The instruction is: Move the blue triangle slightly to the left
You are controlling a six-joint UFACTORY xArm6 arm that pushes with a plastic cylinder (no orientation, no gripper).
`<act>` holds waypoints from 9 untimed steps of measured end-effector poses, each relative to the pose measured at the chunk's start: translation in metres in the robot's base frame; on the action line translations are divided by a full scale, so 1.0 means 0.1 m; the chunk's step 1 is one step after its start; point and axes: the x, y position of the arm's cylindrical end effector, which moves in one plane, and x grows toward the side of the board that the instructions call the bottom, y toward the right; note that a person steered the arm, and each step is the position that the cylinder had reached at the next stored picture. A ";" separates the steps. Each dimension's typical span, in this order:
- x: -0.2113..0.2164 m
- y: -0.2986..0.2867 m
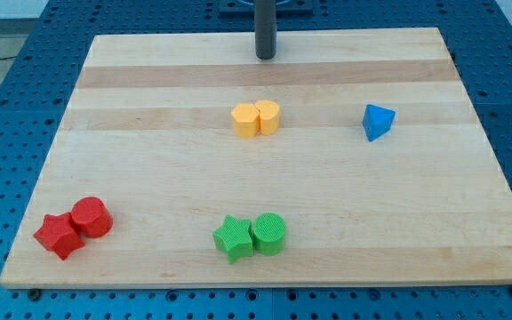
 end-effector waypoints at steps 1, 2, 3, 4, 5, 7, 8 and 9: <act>0.02 0.40; 0.18 1.00; 0.61 1.48; 1.14 1.85; 1.66 1.97; 1.75 1.85; 1.66 1.76; 1.67 1.51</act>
